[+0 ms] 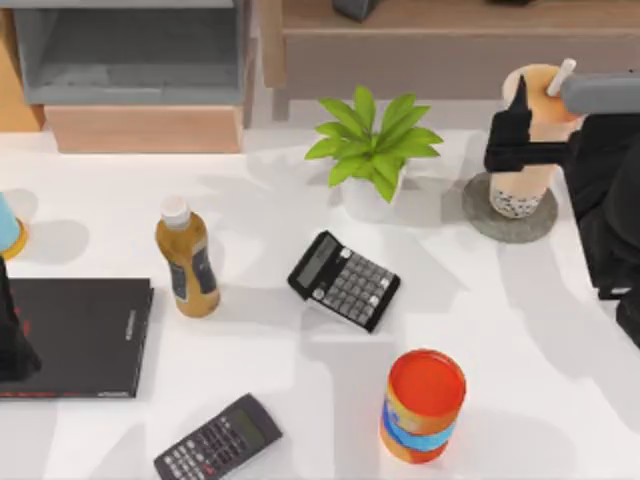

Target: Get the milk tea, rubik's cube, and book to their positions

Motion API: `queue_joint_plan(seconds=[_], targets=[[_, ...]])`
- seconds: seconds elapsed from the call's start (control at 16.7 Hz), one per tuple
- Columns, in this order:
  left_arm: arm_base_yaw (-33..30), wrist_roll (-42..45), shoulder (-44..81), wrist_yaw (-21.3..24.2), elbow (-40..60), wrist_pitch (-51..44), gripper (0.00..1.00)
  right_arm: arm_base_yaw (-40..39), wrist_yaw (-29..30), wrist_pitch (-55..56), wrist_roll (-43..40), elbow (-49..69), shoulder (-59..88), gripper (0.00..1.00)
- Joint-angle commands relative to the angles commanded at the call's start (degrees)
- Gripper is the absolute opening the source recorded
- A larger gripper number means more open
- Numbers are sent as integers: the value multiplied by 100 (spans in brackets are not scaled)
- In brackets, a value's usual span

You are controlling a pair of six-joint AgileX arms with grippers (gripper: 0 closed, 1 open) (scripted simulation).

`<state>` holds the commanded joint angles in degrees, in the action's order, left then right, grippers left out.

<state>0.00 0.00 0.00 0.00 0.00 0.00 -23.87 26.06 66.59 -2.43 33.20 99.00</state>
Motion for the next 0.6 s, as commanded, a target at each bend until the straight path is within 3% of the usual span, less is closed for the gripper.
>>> queue_joint_plan(seconds=[0.3,0.6], targets=[[0,0,0,0,0,0,100,642,-621,-2069,-723,736,-946,100],[0,0,0,0,0,0,100,1608,-1357,-5550,-1499,1327,-1984,100]])
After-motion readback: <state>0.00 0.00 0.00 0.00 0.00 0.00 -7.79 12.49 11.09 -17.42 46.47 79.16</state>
